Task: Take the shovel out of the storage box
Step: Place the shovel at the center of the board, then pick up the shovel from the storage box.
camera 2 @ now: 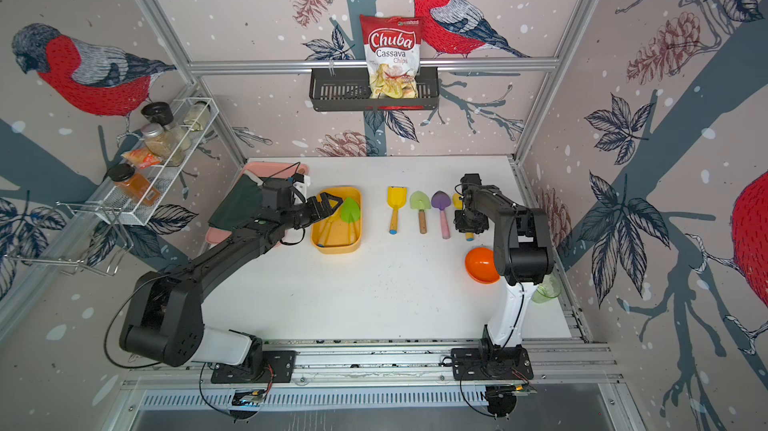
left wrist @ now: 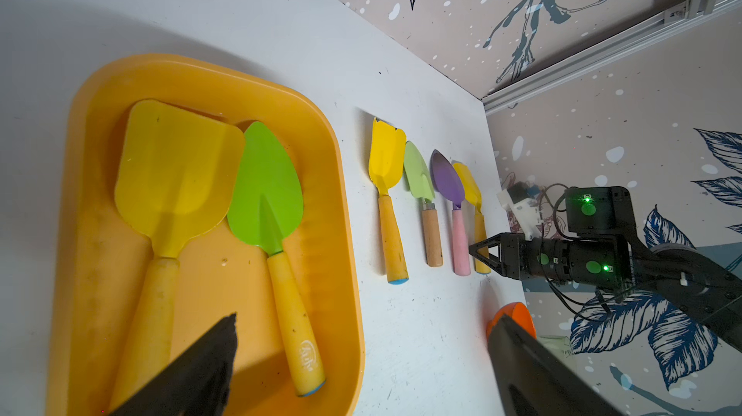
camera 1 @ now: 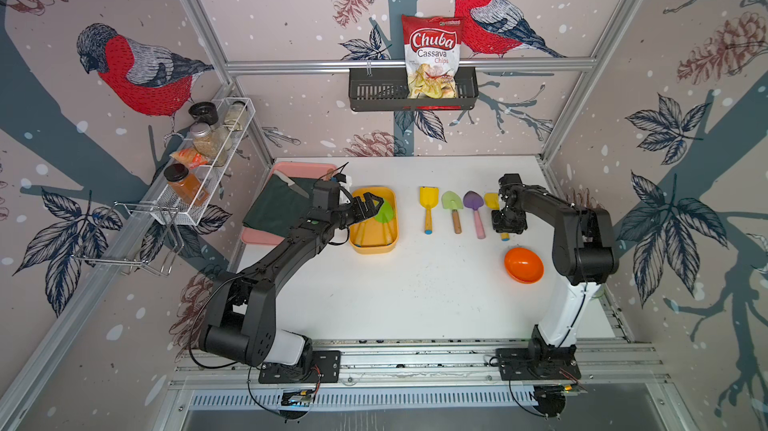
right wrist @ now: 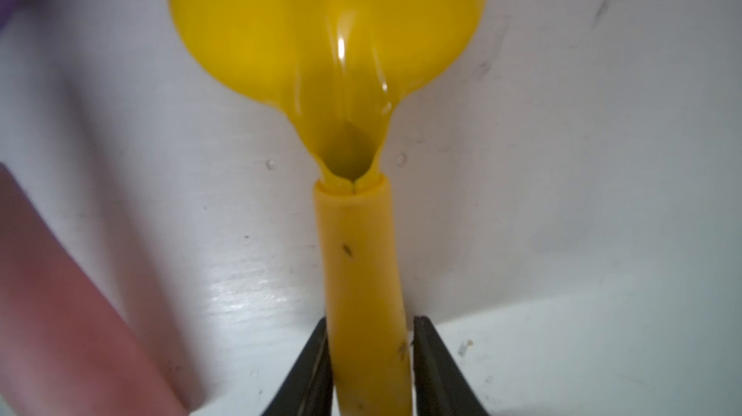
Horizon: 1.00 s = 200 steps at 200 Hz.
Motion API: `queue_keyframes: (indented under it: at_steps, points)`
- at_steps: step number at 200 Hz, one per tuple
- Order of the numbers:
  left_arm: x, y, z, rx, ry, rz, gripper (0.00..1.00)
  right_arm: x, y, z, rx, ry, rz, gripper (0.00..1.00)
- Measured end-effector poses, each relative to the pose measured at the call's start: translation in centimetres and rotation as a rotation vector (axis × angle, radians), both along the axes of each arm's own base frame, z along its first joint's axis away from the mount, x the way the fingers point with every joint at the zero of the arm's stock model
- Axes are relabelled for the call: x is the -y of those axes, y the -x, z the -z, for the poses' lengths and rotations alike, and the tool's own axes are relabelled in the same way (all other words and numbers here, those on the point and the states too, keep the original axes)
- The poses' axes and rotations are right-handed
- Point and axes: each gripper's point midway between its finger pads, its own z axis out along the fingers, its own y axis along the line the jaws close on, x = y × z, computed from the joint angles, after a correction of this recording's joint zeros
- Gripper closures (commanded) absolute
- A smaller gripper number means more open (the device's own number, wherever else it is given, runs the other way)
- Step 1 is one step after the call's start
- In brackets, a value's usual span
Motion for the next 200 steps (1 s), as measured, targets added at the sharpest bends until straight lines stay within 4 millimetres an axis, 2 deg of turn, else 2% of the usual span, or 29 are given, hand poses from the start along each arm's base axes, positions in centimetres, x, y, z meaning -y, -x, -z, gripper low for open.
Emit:
queue_keyframes:
  at_steps: [33,51,77,100,125,134,166,200]
  points:
    - [0.0,-0.2,-0.1,-0.002,-0.001,0.000,0.01,0.0,0.0,-0.1,0.003,-0.002,0.008,0.62]
    - [0.1,-0.4,0.3,-0.015,-0.016,0.004,0.01,-0.1,0.4,-0.5,-0.006,-0.007,0.016,0.56]
    - [0.1,-1.0,1.5,-0.052,-0.093,-0.003,0.02,-0.8,0.3,-2.7,0.035,-0.028,0.006,0.54]
    - [0.9,-1.7,2.6,-0.082,-0.192,0.008,0.04,-1.0,-0.2,-4.7,0.082,-0.036,0.016,0.53]
    - [2.0,-2.0,4.8,-0.139,-0.325,0.028,0.16,-1.3,-0.3,-6.0,0.099,-0.038,0.026,0.53]
    - [2.3,-1.8,5.7,-0.164,-0.362,0.039,0.17,-1.6,-0.1,-6.6,0.108,-0.043,0.033,0.53]
    - [1.3,-1.7,8.8,-0.260,-0.538,0.020,0.20,-2.8,-0.3,-9.6,0.182,-0.070,0.019,0.53]
    - [-0.1,-1.2,9.8,-0.305,-0.647,-0.006,0.26,-5.8,-0.1,-11.0,0.219,-0.099,-0.039,0.55]
